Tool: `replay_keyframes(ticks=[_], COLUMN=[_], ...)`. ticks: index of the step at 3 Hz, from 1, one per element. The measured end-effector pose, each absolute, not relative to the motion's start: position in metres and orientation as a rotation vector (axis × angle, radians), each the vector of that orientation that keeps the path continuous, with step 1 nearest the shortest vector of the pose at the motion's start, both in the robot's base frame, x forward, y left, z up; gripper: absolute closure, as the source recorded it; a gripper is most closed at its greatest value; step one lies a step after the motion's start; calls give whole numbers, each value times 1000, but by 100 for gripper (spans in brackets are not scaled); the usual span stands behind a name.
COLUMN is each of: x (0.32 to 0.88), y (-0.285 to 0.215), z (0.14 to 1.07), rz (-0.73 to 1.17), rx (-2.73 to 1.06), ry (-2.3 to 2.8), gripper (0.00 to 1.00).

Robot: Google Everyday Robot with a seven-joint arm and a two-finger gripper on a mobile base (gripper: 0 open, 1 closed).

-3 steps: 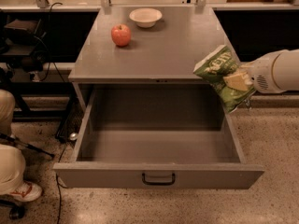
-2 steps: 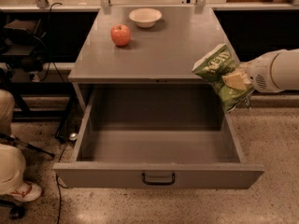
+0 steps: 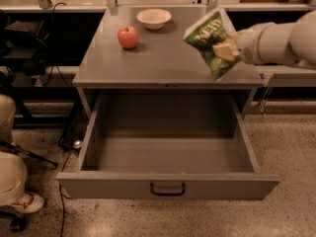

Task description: Pick green jalapeno chip bag from top drawer and place on counter

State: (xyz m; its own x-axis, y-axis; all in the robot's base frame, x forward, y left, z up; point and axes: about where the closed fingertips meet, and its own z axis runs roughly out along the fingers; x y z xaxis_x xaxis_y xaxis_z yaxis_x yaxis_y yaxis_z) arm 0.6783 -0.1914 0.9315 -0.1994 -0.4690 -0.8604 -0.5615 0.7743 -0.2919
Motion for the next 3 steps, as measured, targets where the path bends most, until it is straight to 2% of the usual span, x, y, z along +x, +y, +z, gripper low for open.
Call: replay_keyframes(ticks=[1, 3], x=[731, 811], y=[-167, -147], z=[940, 918], rz=[113, 126], rx=[-797, -743], ry=[1793, 1866], gripper=[84, 37])
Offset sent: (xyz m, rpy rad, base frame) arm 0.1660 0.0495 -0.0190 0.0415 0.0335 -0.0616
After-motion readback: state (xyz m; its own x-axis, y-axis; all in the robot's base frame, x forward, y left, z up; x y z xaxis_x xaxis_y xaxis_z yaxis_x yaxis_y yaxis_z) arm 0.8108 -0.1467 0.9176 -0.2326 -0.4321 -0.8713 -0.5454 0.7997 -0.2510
